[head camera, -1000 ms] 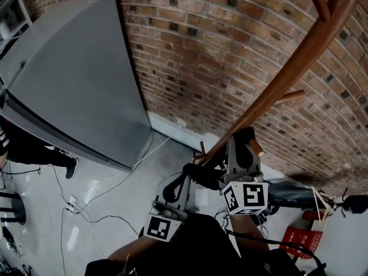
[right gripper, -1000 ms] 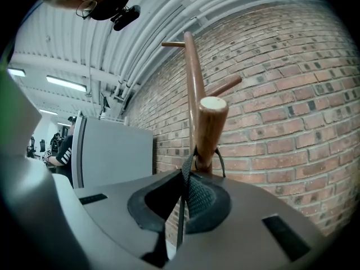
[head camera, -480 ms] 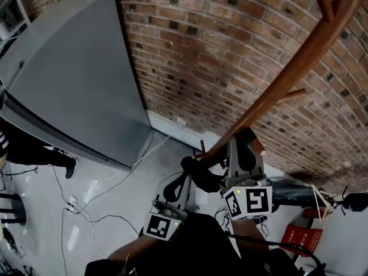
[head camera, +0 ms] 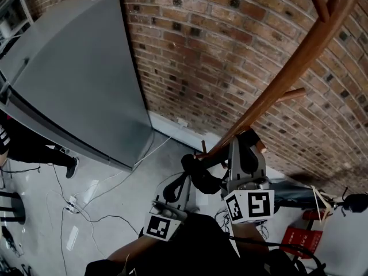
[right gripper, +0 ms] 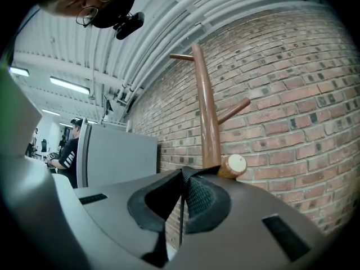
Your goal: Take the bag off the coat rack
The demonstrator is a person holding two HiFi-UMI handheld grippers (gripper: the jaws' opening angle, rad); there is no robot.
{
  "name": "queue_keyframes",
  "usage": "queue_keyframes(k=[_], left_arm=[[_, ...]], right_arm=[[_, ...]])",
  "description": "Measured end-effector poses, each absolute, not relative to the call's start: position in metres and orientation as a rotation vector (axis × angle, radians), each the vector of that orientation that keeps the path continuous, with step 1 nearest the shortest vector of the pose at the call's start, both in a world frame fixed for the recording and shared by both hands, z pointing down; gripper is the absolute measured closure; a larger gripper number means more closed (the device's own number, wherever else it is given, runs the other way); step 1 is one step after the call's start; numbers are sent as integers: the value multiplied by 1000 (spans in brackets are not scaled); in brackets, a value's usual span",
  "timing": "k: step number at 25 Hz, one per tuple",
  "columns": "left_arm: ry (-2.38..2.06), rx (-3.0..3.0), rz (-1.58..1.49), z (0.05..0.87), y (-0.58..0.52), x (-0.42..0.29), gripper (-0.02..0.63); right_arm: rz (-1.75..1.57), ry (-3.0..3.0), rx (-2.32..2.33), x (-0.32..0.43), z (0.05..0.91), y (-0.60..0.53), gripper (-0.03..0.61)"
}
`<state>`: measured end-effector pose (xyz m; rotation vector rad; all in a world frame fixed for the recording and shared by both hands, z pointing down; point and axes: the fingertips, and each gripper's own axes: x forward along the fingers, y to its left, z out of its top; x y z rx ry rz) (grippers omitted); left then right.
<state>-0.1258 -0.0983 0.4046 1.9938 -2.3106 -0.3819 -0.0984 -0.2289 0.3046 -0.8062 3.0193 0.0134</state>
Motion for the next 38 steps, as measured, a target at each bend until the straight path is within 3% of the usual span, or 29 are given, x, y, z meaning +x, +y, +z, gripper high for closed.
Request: queue_keyframes(k=[38], left_arm=[[-2257, 2096, -396, 396, -88, -82, 597]], right_arm=[[27, 2862, -845, -20, 283, -188, 561]])
